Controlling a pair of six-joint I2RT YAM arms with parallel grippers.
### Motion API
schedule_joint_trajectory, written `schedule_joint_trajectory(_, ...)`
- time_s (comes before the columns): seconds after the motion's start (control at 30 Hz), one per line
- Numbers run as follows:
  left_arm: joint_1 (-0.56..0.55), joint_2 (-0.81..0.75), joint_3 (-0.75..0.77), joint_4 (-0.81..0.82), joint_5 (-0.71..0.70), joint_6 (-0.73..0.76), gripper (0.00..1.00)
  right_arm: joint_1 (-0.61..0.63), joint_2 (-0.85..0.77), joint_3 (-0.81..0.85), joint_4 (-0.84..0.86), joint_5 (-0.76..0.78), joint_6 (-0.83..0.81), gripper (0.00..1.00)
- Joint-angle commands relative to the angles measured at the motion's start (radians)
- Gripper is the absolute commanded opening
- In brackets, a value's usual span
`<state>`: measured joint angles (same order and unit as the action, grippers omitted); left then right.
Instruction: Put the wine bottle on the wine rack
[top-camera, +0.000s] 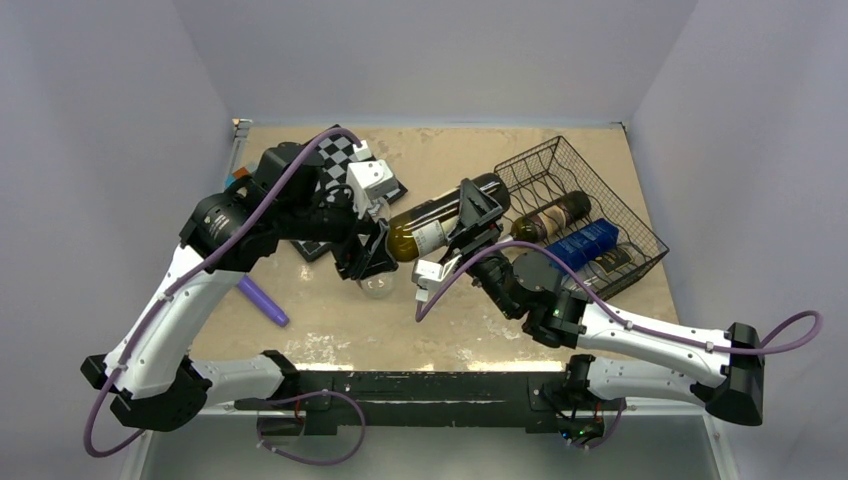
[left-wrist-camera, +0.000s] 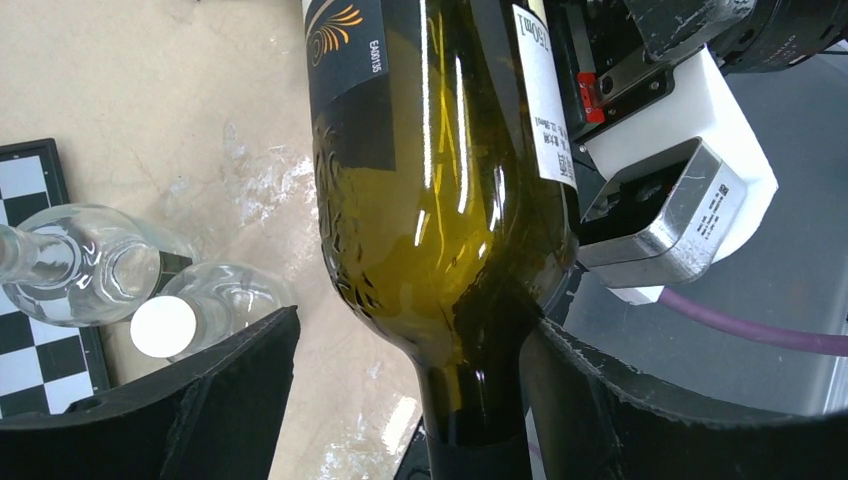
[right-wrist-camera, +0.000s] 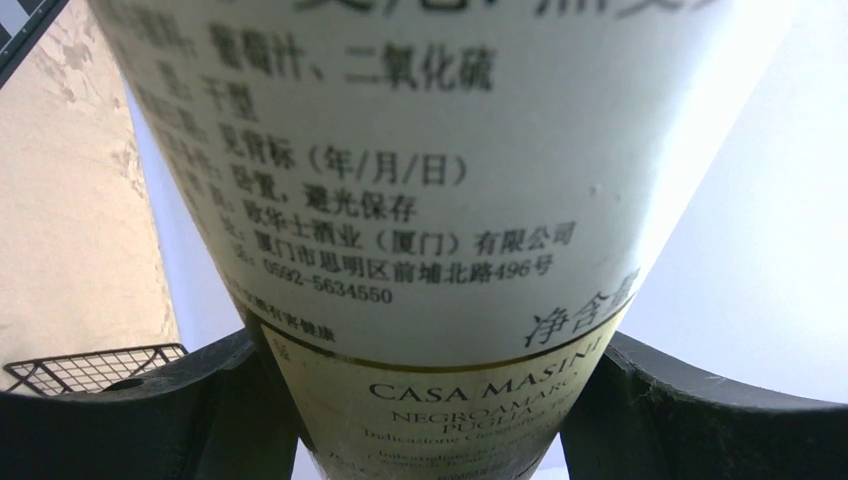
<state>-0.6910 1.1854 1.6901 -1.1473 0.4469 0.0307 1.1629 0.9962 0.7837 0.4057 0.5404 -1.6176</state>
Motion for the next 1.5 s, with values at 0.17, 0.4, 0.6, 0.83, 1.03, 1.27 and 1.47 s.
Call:
schedule_joint_trajectory(0.17, -0.014, 0.047, 0.005, -0.019, -0.08, 0.002, 0.76, 0.004, -0.048, 0.107, 0.08, 0.024, 0.125, 0.0)
schedule_joint_trajectory(0.4, -0.016, 0.096, 0.03, -0.051, -0.164, 0.007, 0.53, 0.004, -0.062, 0.138, 0.036, 0.028, 0.199, 0.0)
schedule_joint_trajectory(0.6, -0.017, 0.121, 0.059, -0.056, -0.171, 0.023, 0.16, 0.004, -0.067, 0.139, 0.026, 0.029, 0.226, 0.0)
schedule_joint_trajectory(0.83, -0.018, 0.137, 0.078, -0.046, -0.187, 0.029, 0.0, 0.004, -0.074, 0.124, 0.016, 0.012, 0.239, 0.0)
schedule_joint_trajectory(1.03, -0.018, 0.125, 0.093, -0.017, -0.227, 0.017, 0.0, 0.004, -0.067, 0.11, 0.042, 0.013, 0.238, 0.24)
schedule_joint_trajectory(1.27, -0.018, 0.071, 0.108, 0.072, -0.304, -0.023, 0.0, 0.004, -0.081, 0.043, 0.02, -0.044, 0.232, 0.98)
schedule_joint_trajectory(1.47, -0.018, 0.028, 0.111, 0.148, -0.385, -0.071, 0.0, 0.004, -0.086, 0.006, -0.005, -0.07, 0.248, 0.99)
